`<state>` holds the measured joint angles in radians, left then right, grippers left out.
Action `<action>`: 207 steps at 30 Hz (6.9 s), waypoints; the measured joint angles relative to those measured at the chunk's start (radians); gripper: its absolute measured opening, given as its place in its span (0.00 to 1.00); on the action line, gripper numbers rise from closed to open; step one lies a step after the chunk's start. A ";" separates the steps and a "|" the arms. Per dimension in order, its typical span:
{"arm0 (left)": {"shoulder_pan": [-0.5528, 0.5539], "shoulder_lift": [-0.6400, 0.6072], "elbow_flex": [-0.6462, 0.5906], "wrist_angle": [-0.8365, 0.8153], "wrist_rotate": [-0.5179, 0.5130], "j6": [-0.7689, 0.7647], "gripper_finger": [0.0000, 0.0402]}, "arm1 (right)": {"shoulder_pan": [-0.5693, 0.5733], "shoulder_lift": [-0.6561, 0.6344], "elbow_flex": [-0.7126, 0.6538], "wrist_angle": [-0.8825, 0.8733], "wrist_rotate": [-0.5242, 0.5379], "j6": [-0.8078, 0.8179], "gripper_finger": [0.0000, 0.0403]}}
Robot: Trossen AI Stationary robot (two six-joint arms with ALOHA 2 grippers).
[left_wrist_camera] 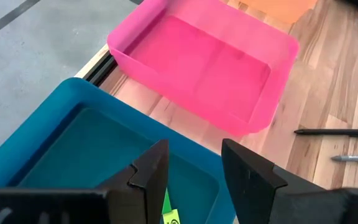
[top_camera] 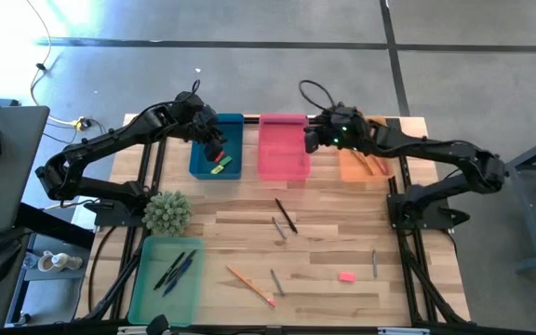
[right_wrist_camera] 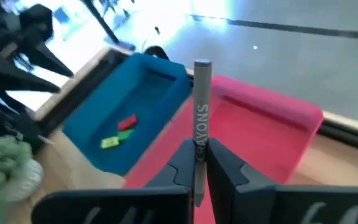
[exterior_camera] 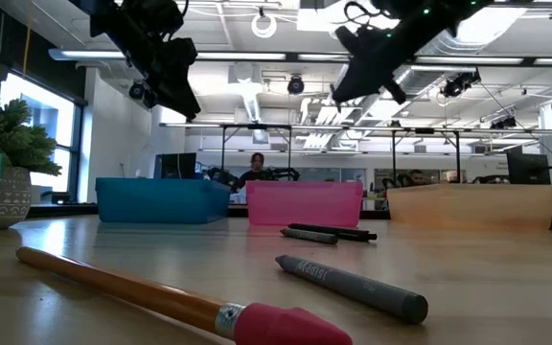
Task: Sort crayons/erasers/pens/pencils in bins
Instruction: Put the top right gray crayon into the transparent red bin, then put the pencil into the transparent orange bin
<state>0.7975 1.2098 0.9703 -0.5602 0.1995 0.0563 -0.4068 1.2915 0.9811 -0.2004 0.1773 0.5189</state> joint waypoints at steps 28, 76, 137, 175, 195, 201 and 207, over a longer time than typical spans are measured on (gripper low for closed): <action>-0.128 0.000 0.000 -0.002 -0.001 -0.098 0.34 | 0.021 0.527 0.211 -0.161 -0.197 -0.131 0.01; -0.514 0.000 0.000 -0.027 -0.013 0.105 0.55 | 0.117 0.554 0.534 -0.712 0.044 -0.167 0.34; -1.194 0.572 0.341 -0.229 -0.185 -0.389 0.55 | 0.482 0.128 0.247 -0.767 0.111 0.266 0.34; -1.238 0.751 0.320 -0.101 -0.207 -0.289 0.47 | 0.482 0.129 0.247 -0.768 0.149 0.266 0.34; -1.240 0.816 0.323 -0.092 -0.240 -0.249 0.28 | 0.508 0.106 0.247 -0.798 0.150 0.266 0.34; -1.266 0.817 0.322 -0.082 -0.245 -0.181 0.15 | 0.528 0.066 0.247 -0.814 0.165 0.292 0.34; -1.291 0.817 0.321 -0.078 -0.256 -0.139 0.05 | 0.539 0.030 0.247 -0.853 0.193 0.323 0.34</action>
<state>-0.4936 2.0270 1.2911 -0.6380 -0.0565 -0.0831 0.1317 1.3219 1.2285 -1.0530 0.3699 0.8424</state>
